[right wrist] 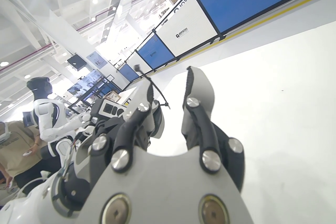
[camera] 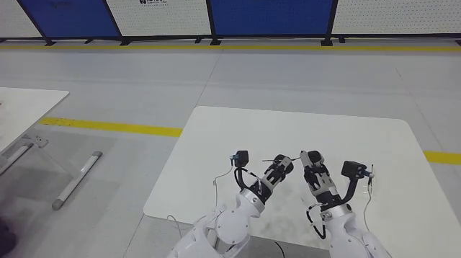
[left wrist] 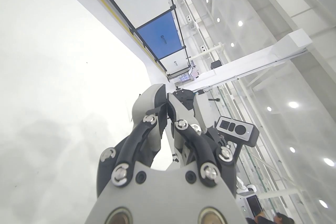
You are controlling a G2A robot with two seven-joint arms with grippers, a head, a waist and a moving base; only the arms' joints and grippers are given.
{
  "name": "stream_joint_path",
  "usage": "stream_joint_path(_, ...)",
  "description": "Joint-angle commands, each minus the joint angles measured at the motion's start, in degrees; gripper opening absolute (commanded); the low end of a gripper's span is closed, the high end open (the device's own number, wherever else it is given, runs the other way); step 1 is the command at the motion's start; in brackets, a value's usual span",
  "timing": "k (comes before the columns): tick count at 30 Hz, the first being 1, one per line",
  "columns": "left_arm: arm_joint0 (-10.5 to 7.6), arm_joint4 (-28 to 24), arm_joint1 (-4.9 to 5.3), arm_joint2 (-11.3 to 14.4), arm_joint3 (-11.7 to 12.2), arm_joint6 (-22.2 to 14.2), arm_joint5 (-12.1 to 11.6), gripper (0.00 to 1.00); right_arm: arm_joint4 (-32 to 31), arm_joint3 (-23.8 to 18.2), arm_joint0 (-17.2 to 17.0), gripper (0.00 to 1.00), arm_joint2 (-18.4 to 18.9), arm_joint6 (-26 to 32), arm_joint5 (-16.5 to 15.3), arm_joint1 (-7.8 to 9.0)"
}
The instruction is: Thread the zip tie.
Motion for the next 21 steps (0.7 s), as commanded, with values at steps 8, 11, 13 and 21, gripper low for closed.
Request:
stream_joint_path(8, 0.38, 0.18, -0.05, -0.07, -0.47, 0.11, 0.05, 0.0, -0.57, -0.08, 0.06, 0.0, -0.05, 0.23, -0.13, -0.11)
stream_joint_path(11, 0.52, 0.19, -0.02, -0.1, -0.55, -0.38, -0.29, 0.0, -1.05, 0.05, 0.17, 0.0, -0.23, 0.7, -0.15, -0.13)
stream_joint_path(13, 0.58, 0.28, -0.01, -0.13, -0.61, -0.55, -0.4, 0.0, -1.11, 0.1, 0.21, 0.0, -0.26, 0.81, -0.17, -0.16)
stream_joint_path(21, 0.67, 0.34, -0.14, -0.13, -0.76, 0.34, 0.05, 1.0, -1.11, 0.06, 0.05, 0.0, 0.18, 0.66, -0.22, -0.2)
